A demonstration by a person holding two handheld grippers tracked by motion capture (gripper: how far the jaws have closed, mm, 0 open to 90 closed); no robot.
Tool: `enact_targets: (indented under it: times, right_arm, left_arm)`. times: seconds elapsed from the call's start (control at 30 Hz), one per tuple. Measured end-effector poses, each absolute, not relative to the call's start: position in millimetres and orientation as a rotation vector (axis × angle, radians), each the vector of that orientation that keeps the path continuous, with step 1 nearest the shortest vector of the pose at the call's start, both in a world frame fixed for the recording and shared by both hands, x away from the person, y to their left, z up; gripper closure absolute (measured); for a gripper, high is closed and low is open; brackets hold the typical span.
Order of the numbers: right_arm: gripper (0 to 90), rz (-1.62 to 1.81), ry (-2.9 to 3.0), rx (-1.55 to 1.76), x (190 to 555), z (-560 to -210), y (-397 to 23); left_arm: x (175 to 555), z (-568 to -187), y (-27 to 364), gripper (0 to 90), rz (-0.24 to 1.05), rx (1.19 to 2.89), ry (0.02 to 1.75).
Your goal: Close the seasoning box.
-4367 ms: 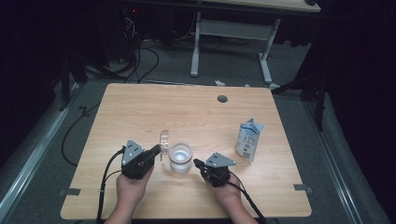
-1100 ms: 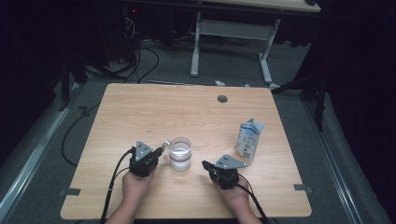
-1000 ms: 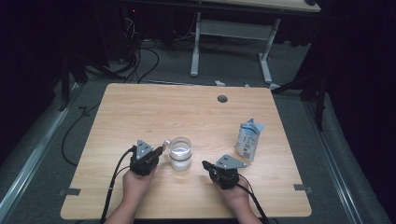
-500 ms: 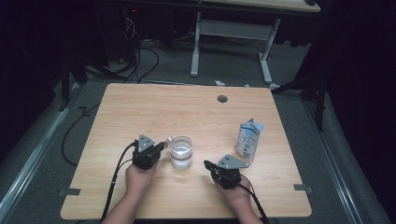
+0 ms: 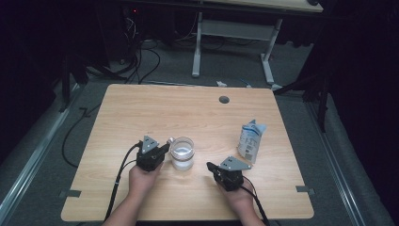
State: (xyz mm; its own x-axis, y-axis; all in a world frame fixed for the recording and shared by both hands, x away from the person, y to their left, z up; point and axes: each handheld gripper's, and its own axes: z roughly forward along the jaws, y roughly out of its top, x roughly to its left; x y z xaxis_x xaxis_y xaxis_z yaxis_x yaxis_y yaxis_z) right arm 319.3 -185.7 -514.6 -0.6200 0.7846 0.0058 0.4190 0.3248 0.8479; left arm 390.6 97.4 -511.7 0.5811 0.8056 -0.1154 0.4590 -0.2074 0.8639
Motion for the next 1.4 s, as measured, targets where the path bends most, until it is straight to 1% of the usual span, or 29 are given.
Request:
enact_targets:
  times: [0.17, 0.27, 0.37, 0.5, 0.67, 0.77, 0.87, 1.13, 1.23, 1.3, 1.33, 1.4]
  right_arm:
    - [89.9, 1.221, 2.174, 1.077, 317, -513, -190]
    - [89.9, 1.222, 2.174, 1.077, 318, -513, -190]
    - [89.9, 1.216, 2.185, 1.073, 320, -516, -189]
    - [89.9, 1.211, 2.188, 1.073, 319, -517, -188]
    - [89.9, 1.209, 2.179, 1.075, 317, -514, -188]
    - [89.9, 1.207, 2.180, 1.072, 317, -514, -188]
    - [89.9, 1.208, 2.186, 1.073, 318, -515, -188]
    - [89.9, 1.209, 2.180, 1.072, 318, -515, -190]
    - [89.9, 1.207, 2.177, 1.074, 317, -515, -190]
    - [89.9, 1.207, 2.177, 1.077, 317, -515, -190]
    - [89.9, 1.208, 2.179, 1.080, 317, -514, -190]
    - [89.9, 1.209, 2.178, 1.077, 317, -514, -190]
  left_arm:
    - [398, -514, 93, 90.0, 0.430, 1.849, 1.024]
    - [394, -515, 95, 90.0, 0.433, 1.856, 1.019]
    - [385, -517, 107, 90.0, 0.444, 1.835, 1.043]
    - [387, -517, 109, 89.9, 0.449, 1.836, 1.045]
    - [396, -515, 94, 89.9, 0.454, 1.860, 1.030]
    - [401, -516, 91, 89.9, 0.431, 1.842, 1.032]
    - [409, -518, 88, 90.0, 0.431, 1.859, 1.018]
    - [430, -519, 84, 90.0, 0.402, 1.902, 0.921]
    - [427, -518, 85, 89.1, 0.430, 1.915, 0.917]
    - [420, -518, 90, 86.2, 0.426, 1.898, 0.932]
    - [412, -518, 97, 86.0, 0.447, 1.885, 0.968]
    - [410, -518, 101, 86.2, 0.455, 1.872, 1.002]
